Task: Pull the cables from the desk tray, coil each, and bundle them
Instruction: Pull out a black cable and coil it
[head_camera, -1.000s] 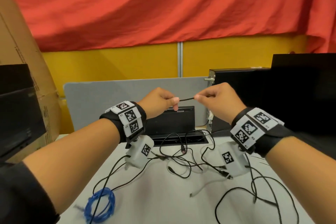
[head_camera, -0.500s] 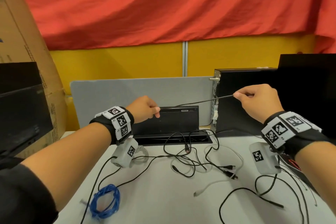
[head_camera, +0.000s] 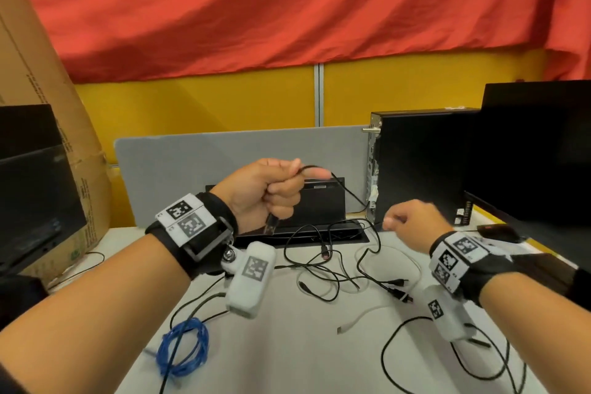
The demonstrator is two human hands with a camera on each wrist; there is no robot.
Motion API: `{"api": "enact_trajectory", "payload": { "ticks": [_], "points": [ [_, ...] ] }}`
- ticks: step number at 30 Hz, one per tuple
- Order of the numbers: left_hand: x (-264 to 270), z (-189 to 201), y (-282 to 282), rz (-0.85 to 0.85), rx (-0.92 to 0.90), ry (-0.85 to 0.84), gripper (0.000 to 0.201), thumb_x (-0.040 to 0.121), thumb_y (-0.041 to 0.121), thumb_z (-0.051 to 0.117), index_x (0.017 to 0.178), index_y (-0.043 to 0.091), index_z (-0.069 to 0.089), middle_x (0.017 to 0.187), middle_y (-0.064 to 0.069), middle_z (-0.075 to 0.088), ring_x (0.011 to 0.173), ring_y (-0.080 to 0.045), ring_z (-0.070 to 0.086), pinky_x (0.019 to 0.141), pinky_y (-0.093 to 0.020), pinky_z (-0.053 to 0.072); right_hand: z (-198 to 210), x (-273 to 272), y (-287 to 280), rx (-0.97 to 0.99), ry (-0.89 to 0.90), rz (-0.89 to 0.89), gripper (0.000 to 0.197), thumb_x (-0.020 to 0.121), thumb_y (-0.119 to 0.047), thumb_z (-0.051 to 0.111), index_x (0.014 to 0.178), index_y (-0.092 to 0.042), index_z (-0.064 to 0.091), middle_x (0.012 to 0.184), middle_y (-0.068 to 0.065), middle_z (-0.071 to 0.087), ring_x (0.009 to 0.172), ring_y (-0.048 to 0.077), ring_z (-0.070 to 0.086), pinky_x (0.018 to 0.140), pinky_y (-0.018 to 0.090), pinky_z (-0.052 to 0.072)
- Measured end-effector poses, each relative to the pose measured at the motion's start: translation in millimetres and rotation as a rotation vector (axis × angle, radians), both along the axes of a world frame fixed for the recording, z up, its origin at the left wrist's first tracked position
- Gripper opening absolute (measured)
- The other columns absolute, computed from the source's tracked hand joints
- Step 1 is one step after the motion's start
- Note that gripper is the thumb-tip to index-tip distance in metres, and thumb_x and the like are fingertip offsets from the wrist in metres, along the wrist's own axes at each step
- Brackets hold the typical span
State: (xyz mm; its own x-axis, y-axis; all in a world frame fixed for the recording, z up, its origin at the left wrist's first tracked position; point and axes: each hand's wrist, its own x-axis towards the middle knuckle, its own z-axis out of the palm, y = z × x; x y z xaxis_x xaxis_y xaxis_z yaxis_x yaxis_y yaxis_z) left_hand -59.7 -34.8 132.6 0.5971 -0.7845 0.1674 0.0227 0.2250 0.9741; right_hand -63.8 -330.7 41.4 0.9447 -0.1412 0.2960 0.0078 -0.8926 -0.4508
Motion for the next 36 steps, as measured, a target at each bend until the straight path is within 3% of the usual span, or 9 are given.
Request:
{"api": "enact_trajectory", "payload": {
  "ticks": [5, 8, 12, 17, 24, 29, 32, 34, 36],
  "points": [
    [2.4, -9.3, -8.2, 0.395, -0.171, 0.005, 0.038, 0.099, -0.006, 0.035, 0.137, -0.012, 0.035, 0.071, -0.006, 0.062, 0.046, -0.006, 0.043, 0.046, -0.017, 0.038, -14.7, -26.7, 43.4, -0.085, 0.2, 0.358, 0.032, 0.096, -0.021, 0.054, 0.068, -0.03, 0.065, 0.076, -0.015, 0.061, 0.073, -0.002, 0.054, 0.071, 0.019, 0.044],
    [4.1, -19.2, -10.9, 0.499, -0.199, 0.007, 0.045, 0.096, -0.016, 0.033, 0.14, -0.004, 0.029, 0.11, -0.017, 0.07, 0.084, -0.022, 0.071, 0.075, -0.026, 0.058, -2.8, -46.2, 66.1, -0.084, 0.224, 0.504, 0.033, 0.097, -0.017, 0.051, 0.066, -0.027, 0.061, 0.063, -0.017, 0.057, 0.06, -0.005, 0.05, 0.063, 0.011, 0.039],
    [12.7, -28.4, -15.4, 0.607, -0.098, -0.031, 0.062, 0.094, -0.019, 0.038, 0.15, 0.002, 0.022, 0.138, -0.017, 0.053, 0.126, -0.028, 0.054, 0.106, -0.04, 0.044, 29.5, -69.9, 84.0, 0.07, 0.198, 0.609, 0.035, 0.096, -0.016, 0.052, 0.063, -0.026, 0.062, 0.053, -0.018, 0.052, 0.052, -0.002, 0.044, 0.057, 0.012, 0.037],
    [6.9, -33.1, -17.0, 0.559, 0.137, -0.16, 0.061, 0.094, -0.021, 0.031, 0.149, 0.006, 0.027, 0.136, -0.013, 0.057, 0.132, -0.023, 0.049, 0.097, -0.028, 0.042, 68.8, -84.2, 82.8, 0.295, 0.093, 0.617, 0.03, 0.094, -0.017, 0.053, 0.066, -0.017, 0.064, 0.045, -0.012, 0.042, 0.041, 0.002, 0.035, 0.043, 0.01, 0.028],
    [-25.0, -29.7, -29.1, 0.246, 0.289, -0.14, 0.051, 0.089, -0.021, 0.027, 0.134, -0.004, 0.044, 0.111, -0.025, 0.069, 0.105, -0.03, 0.068, 0.074, -0.024, 0.053, 87.4, -65.1, 79.4, 0.478, -0.166, 0.538, 0.027, 0.098, -0.018, 0.051, 0.079, -0.01, 0.068, 0.042, -0.015, 0.047, 0.037, -0.002, 0.043, 0.04, 0.007, 0.033],
    [-35.9, -27.7, -29.3, 0.144, 0.244, -0.1, 0.051, 0.081, -0.016, 0.027, 0.126, -0.011, 0.051, 0.061, -0.007, 0.058, 0.053, -0.018, 0.055, 0.094, -0.05, 0.048, 68.8, -39.4, 75.0, 0.497, -0.351, 0.368, 0.025, 0.096, -0.025, 0.056, 0.082, -0.011, 0.071, 0.044, -0.017, 0.05, 0.041, -0.004, 0.044, 0.045, 0.007, 0.034],
    [-36.4, -28.0, -30.0, 0.107, 0.114, 0.018, 0.051, 0.082, -0.005, 0.03, 0.128, -0.013, 0.05, 0.053, -0.001, 0.039, 0.045, -0.012, 0.034, 0.099, -0.061, 0.042, 51.1, -29.5, 77.1, 0.49, -0.354, 0.33, 0.03, 0.097, -0.03, 0.054, 0.073, -0.02, 0.068, 0.061, -0.005, 0.058, 0.054, -0.002, 0.047, 0.059, 0.021, 0.042],
    [-35.6, -27.6, -30.6, 0.095, 0.039, 0.081, 0.045, 0.093, 0.005, 0.031, 0.132, -0.014, 0.045, 0.051, -0.001, 0.037, 0.044, -0.011, 0.031, 0.102, -0.063, 0.04, 38.6, -26.1, 82.3, 0.441, -0.273, 0.323, 0.038, 0.101, -0.031, 0.046, 0.069, -0.027, 0.066, 0.068, 0.007, 0.06, 0.065, 0.016, 0.053, 0.067, 0.037, 0.046],
    [-33.4, -27.5, -30.8, 0.147, -0.025, 0.093, 0.042, 0.101, 0.012, 0.034, 0.132, -0.015, 0.043, 0.05, -0.002, 0.042, 0.043, -0.011, 0.033, 0.099, -0.059, 0.046, 26.7, -24.9, 86.9, 0.365, -0.167, 0.315, 0.04, 0.102, -0.029, 0.04, 0.07, -0.027, 0.064, 0.068, 0.001, 0.057, 0.065, 0.017, 0.053, 0.068, 0.037, 0.045]
  ]
}}
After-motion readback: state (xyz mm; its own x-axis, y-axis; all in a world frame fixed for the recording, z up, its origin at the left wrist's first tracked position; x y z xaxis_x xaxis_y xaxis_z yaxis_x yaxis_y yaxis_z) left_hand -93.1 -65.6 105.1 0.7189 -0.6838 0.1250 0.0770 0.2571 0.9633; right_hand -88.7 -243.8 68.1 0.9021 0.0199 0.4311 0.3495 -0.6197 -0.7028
